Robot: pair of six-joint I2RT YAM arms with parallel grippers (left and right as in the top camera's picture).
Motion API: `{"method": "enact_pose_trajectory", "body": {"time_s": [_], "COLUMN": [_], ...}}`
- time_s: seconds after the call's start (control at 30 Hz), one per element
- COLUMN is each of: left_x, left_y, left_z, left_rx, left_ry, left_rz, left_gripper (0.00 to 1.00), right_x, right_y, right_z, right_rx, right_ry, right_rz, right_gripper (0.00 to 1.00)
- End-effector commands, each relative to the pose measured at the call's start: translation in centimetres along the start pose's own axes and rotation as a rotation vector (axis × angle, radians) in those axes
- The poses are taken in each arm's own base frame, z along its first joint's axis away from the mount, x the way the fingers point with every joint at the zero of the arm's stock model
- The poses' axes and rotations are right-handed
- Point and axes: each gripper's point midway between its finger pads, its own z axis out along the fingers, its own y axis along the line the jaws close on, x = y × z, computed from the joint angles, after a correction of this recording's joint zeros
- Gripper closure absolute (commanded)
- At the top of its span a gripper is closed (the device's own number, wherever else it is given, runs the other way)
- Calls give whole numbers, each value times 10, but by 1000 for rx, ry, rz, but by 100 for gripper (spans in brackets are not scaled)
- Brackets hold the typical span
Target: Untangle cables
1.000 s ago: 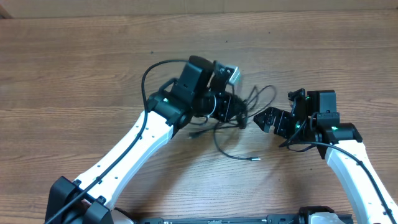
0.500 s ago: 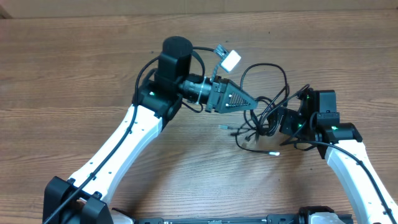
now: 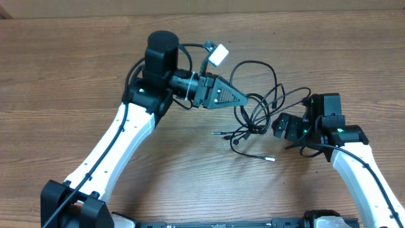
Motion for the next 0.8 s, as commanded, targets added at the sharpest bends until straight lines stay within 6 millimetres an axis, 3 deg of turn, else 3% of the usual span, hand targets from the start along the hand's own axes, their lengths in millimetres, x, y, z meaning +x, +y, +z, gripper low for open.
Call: {"method": "enact_pose_trajectory", "body": {"time_s": [0.0, 0.13, 0.37, 0.57, 0.77], "left_x": [-6, -15, -31, -35, -42], "left_y": [-13, -2, 44, 81, 98], "left_z": [-11, -19, -30, -48, -65], "left_rx": [6, -57, -283, -465, -518], "left_ry": [-10, -65, -222, -352, -506], "left_rz": [97, 75, -100, -282, -543], "left_gripper": [96, 96, 96, 96, 96], "right_x": [5, 16, 18, 21, 23], "right_y": [35, 77, 115, 118, 125], "right_z": [-6, -20, -46, -49, -56], "right_rx": [-194, -457, -723, -747, -816], "right_ry": [38, 69, 75, 79, 26], "right_rz": [-108, -233, -270, -283, -440], "right_gripper": [0, 0, 4, 4, 12]}}
